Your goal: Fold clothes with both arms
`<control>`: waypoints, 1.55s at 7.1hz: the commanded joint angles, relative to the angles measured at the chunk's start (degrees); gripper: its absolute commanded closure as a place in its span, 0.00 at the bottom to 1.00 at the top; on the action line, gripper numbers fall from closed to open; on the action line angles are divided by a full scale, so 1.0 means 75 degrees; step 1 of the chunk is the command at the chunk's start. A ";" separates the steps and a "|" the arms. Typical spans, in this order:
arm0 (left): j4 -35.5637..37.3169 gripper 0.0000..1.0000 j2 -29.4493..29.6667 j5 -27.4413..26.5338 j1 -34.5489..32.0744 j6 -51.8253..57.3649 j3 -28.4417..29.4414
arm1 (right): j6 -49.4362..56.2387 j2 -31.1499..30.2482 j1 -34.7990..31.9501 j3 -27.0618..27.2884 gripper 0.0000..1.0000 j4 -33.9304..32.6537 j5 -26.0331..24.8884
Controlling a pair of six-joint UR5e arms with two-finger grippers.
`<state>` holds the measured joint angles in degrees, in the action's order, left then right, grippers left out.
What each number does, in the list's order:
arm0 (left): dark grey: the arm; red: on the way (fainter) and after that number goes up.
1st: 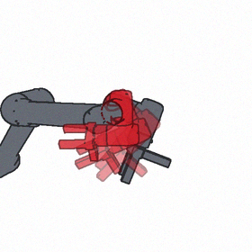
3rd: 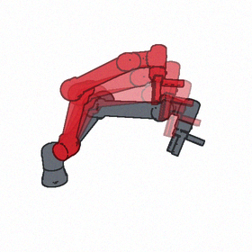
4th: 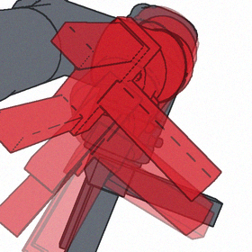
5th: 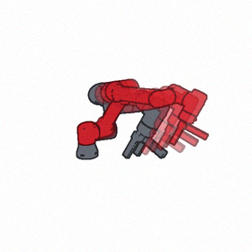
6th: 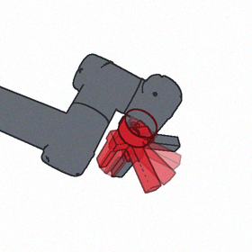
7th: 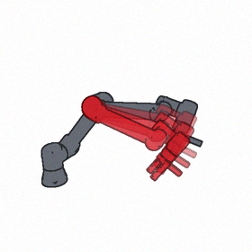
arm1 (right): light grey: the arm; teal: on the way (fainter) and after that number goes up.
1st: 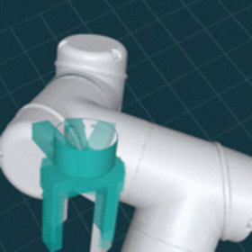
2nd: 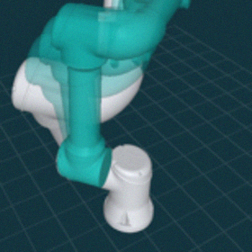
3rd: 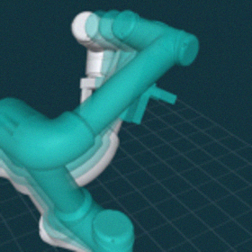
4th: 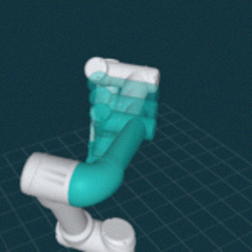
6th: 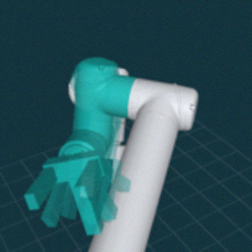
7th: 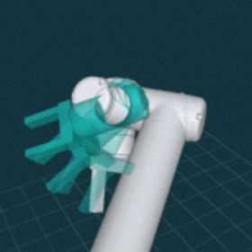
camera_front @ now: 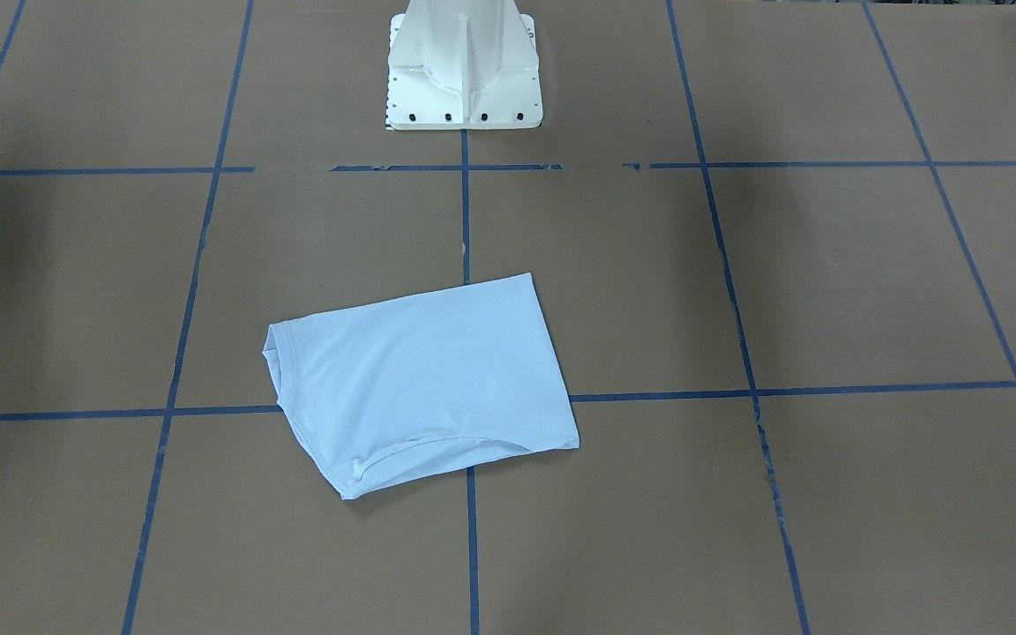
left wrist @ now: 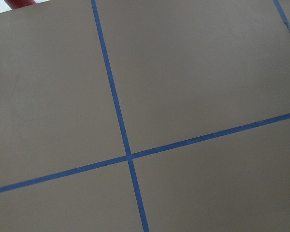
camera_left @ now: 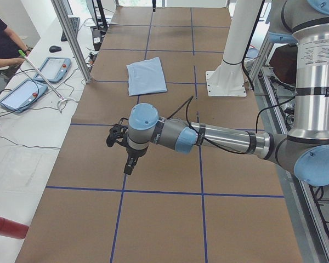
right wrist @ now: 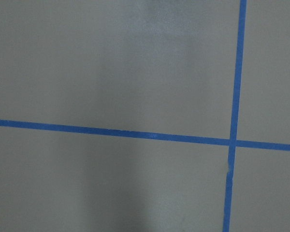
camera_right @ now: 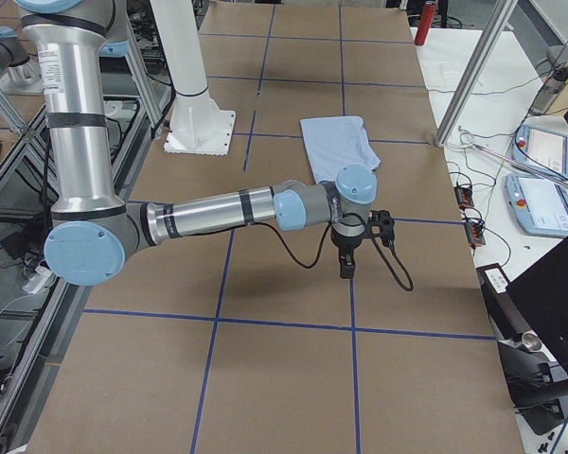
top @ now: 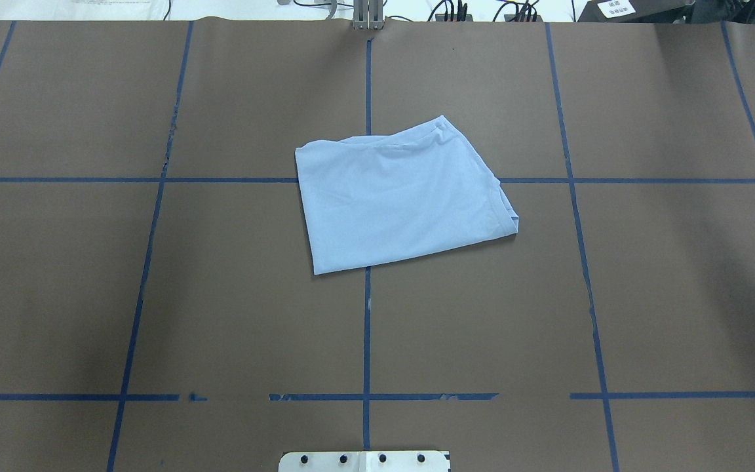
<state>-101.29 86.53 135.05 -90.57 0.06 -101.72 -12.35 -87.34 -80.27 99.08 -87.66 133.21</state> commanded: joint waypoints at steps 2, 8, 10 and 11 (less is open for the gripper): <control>0.0098 0.00 -0.0006 0.0052 0.0006 0.0004 0.0051 | -0.0064 -0.0179 0.0039 0.0290 0.00 -0.0019 -0.0043; 0.1048 0.00 0.0006 0.0088 0.0018 0.0027 -0.0137 | -0.0111 0.0302 0.0414 0.0161 0.00 -0.0758 -0.0008; 0.1048 0.00 -0.0006 0.0088 0.0018 0.0039 -0.0079 | -0.0111 0.0220 0.0379 0.0149 0.00 -0.0758 0.0249; 0.1060 0.00 -0.0006 0.0088 0.0029 0.0051 -0.0032 | -0.0099 0.0092 0.0332 0.0091 0.00 -0.0734 0.0377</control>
<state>-93.39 86.51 135.70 -90.41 0.34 -102.36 -13.16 -85.74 -77.45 100.13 -93.30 134.95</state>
